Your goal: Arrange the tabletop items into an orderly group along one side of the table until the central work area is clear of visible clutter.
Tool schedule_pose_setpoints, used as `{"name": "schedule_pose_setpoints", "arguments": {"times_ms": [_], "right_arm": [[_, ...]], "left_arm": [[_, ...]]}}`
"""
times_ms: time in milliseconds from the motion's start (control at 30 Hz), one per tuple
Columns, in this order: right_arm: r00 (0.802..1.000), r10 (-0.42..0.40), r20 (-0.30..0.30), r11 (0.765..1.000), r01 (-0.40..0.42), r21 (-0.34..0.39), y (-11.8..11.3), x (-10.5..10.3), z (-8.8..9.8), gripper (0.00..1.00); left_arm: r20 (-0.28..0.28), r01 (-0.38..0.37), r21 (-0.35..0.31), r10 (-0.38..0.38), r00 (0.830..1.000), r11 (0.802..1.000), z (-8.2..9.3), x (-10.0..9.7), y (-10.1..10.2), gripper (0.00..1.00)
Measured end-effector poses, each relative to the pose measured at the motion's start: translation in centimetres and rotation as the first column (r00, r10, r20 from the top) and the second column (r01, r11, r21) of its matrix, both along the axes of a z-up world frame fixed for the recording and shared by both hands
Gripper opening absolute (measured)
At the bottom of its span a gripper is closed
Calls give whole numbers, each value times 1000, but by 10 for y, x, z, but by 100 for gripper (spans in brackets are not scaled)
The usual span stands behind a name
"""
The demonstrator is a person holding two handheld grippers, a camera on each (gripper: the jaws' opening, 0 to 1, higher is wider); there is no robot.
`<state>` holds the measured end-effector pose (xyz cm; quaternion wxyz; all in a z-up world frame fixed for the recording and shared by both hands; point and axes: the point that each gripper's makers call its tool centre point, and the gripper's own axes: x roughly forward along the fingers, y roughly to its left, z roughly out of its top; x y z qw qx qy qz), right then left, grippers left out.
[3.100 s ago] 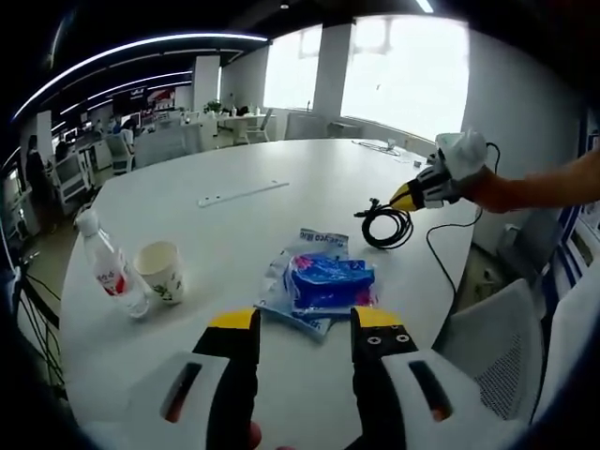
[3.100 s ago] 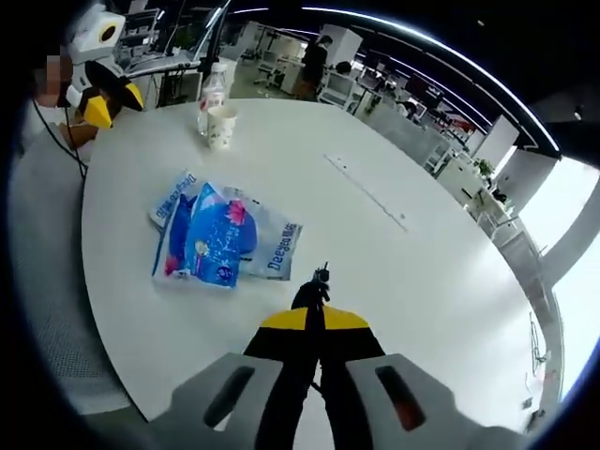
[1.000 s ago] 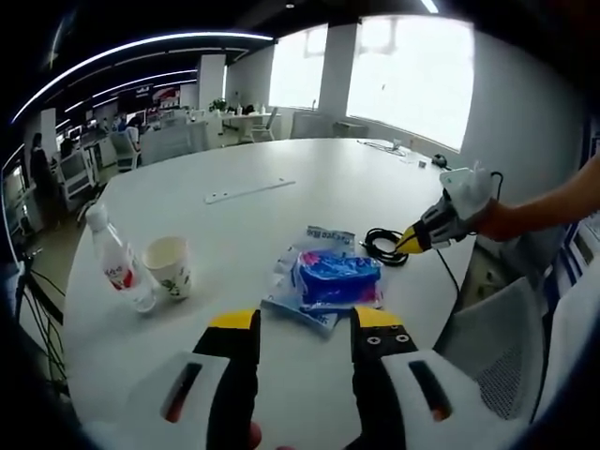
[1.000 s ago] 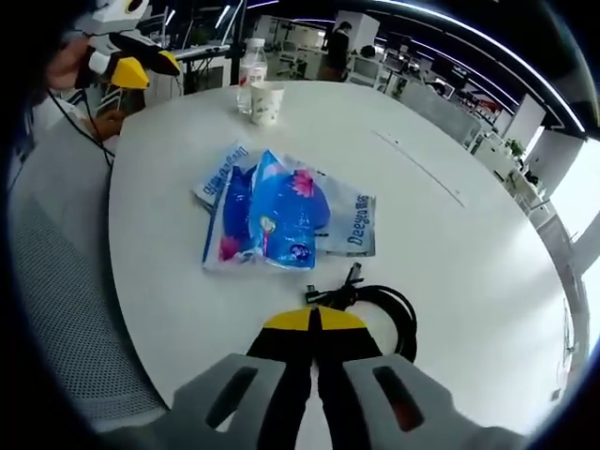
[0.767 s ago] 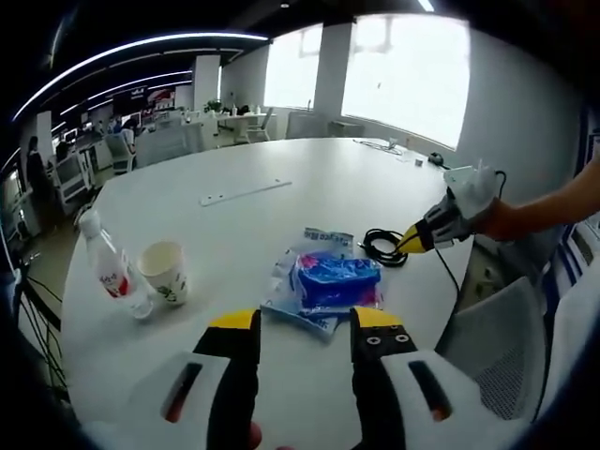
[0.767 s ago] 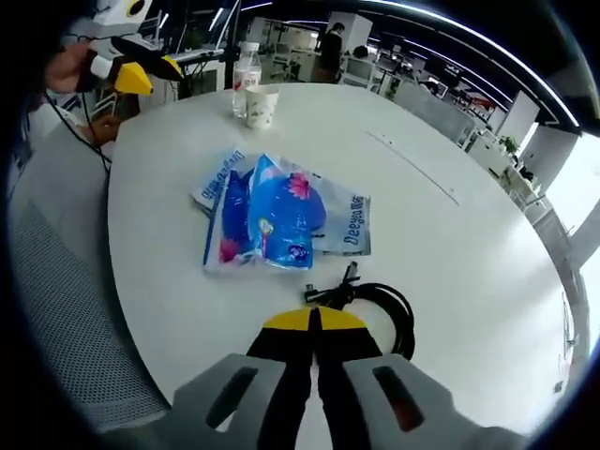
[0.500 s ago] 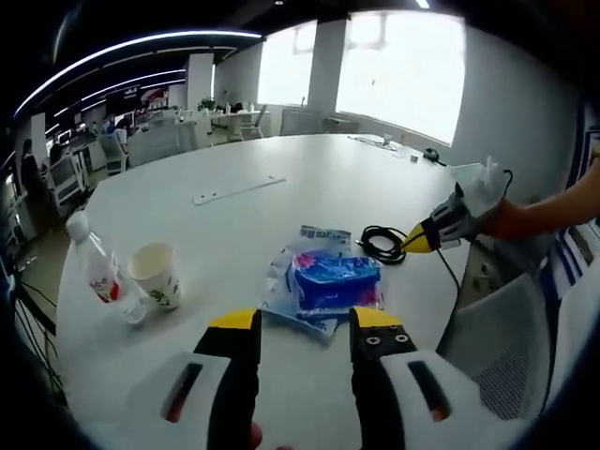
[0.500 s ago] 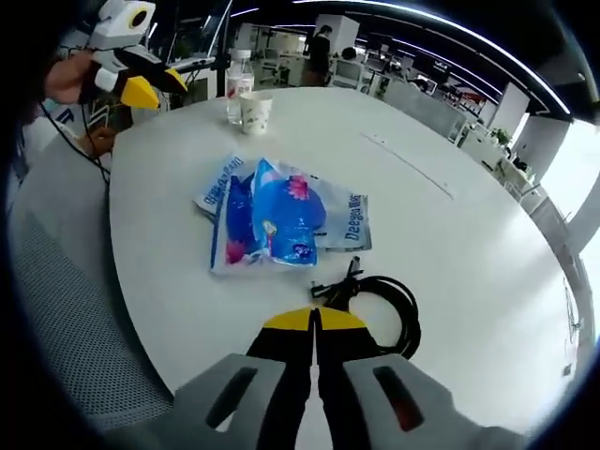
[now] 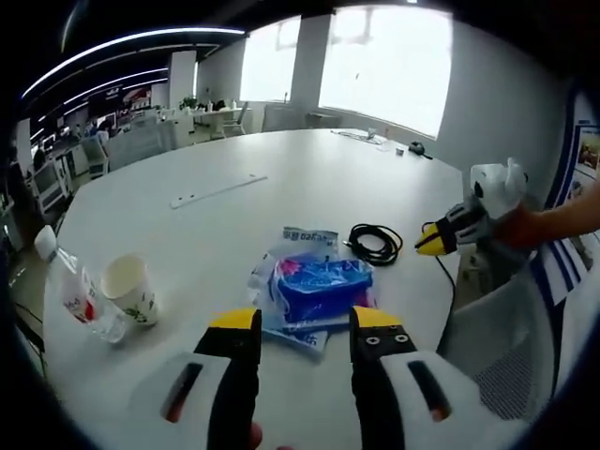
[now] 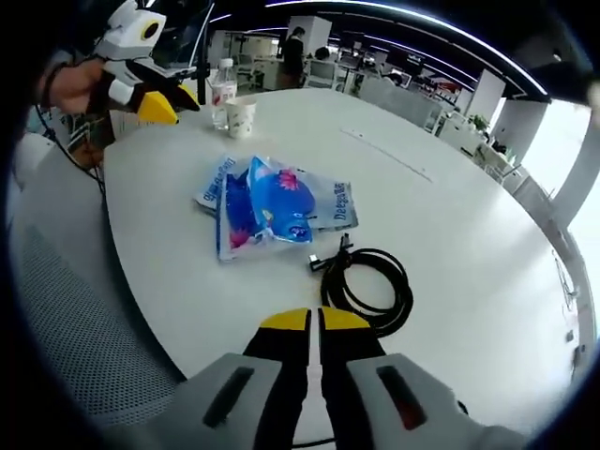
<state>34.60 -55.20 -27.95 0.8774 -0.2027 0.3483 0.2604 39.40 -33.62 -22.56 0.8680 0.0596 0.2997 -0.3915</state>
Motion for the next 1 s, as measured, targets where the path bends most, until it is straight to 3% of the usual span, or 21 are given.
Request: {"name": "schedule_pose_setpoints", "arguments": {"times_ms": [233,600,1000], "right_arm": [[996,-83,19,996,83,-10,-13,-5,13,3],[980,-198,32,980,199,-9,-29,-41,27,5],[958,-275,82,961,273,39,-15,-64,51,7]], "left_arm": [[-3,54,-9,-54,999,999,2,9,-8,36],[-9,139,-16,-139,990,990,2,12,-25,36],[-25,196,-1,-196,980,981,-5,15,-33,36]]}}
